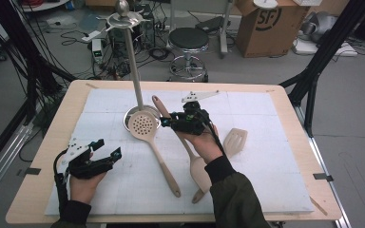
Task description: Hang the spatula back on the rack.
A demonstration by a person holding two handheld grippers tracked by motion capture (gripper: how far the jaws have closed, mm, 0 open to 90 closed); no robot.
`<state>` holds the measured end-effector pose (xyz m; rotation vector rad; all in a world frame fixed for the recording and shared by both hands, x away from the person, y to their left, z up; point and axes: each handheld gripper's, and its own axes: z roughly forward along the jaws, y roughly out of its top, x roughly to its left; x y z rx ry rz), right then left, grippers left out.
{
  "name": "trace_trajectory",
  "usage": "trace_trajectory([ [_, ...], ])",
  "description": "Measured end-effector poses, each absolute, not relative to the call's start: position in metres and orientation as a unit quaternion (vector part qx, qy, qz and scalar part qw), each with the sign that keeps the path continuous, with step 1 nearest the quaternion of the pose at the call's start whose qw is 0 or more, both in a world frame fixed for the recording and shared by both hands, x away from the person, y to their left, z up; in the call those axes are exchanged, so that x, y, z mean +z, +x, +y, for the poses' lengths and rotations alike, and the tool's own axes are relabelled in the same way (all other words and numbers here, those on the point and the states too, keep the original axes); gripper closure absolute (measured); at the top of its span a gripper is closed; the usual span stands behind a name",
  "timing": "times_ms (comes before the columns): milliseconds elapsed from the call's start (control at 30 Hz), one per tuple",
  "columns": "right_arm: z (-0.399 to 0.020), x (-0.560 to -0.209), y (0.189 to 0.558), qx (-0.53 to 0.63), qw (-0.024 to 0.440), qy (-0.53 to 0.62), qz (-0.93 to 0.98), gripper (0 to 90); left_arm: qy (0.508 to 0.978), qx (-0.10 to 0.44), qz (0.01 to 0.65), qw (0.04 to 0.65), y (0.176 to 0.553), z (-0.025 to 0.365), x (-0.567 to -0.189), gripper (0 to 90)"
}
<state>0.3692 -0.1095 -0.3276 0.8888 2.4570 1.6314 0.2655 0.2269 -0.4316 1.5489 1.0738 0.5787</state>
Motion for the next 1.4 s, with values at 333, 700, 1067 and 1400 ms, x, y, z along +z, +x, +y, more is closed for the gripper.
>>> trace_trajectory([
  [333, -0.119, -0.321, 0.368, 0.559, 0.034, 0.295, 0.774, 71.5, 0.655, 0.243, 0.454, 0.553, 0.265, 0.227, -0.432, 21.9],
  [700, -0.129, -0.306, 0.365, 0.6, 0.029, 0.293, 0.744, 71.6, 0.656, 0.242, 0.454, 0.552, 0.265, 0.226, -0.432, 21.9],
  [1067, -0.132, -0.301, 0.363, 0.653, 0.049, 0.278, 0.703, 71.7, 0.654, 0.243, 0.454, 0.555, 0.265, 0.226, -0.432, 21.9],
  [1400, -0.129, -0.292, 0.367, 0.685, 0.075, 0.266, 0.674, 71.7, 0.653, 0.244, 0.455, 0.554, 0.265, 0.227, -0.432, 21.9],
])
